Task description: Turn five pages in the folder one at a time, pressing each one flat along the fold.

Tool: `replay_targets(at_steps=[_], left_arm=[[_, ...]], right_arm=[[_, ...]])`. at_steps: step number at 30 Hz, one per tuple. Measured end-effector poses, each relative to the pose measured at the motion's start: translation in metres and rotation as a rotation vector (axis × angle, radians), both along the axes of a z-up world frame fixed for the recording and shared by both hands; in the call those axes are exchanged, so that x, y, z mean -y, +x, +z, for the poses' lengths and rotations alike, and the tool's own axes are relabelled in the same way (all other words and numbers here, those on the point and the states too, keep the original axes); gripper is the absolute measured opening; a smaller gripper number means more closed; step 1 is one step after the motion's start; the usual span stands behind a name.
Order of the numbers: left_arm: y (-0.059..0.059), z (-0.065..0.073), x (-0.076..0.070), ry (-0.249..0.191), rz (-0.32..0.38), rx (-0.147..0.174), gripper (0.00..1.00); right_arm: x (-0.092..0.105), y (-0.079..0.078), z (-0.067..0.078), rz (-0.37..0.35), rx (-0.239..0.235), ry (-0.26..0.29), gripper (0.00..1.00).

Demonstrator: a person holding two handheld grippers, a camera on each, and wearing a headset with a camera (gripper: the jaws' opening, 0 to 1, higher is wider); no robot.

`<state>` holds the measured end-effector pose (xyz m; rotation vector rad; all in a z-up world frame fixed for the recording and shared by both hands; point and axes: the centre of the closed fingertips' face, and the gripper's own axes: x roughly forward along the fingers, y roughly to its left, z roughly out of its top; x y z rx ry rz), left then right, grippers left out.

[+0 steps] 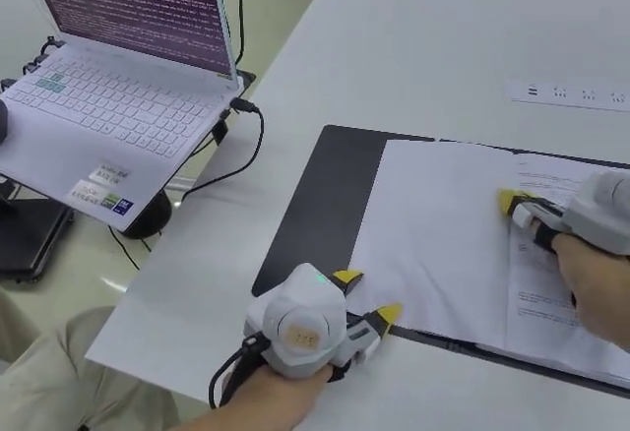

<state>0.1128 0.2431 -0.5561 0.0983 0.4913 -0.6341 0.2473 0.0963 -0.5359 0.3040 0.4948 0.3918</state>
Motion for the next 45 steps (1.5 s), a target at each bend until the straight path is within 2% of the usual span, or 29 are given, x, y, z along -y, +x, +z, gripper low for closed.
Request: replay_targets(at_steps=[8,21,37,45], left_arm=[[0.000,0.000,0.000,0.001,0.001,-0.003,0.34],[0.000,0.000,0.000,0.004,0.000,-0.006,0.34],[0.000,0.000,0.000,0.005,0.001,-0.012,0.34],[0.000,0.000,0.000,0.002,0.004,-0.014,0.34]], right_arm=[[0.000,-0.017,0.002,0.011,-0.016,0.005,0.00],[-0.002,-0.048,0.002,0.020,-0.067,0.054,0.00],[-0.013,-0.092,0.000,0.049,-0.076,0.077,0.00],[-0.016,-0.111,-0.007,0.076,-0.094,0.084,0.00]])
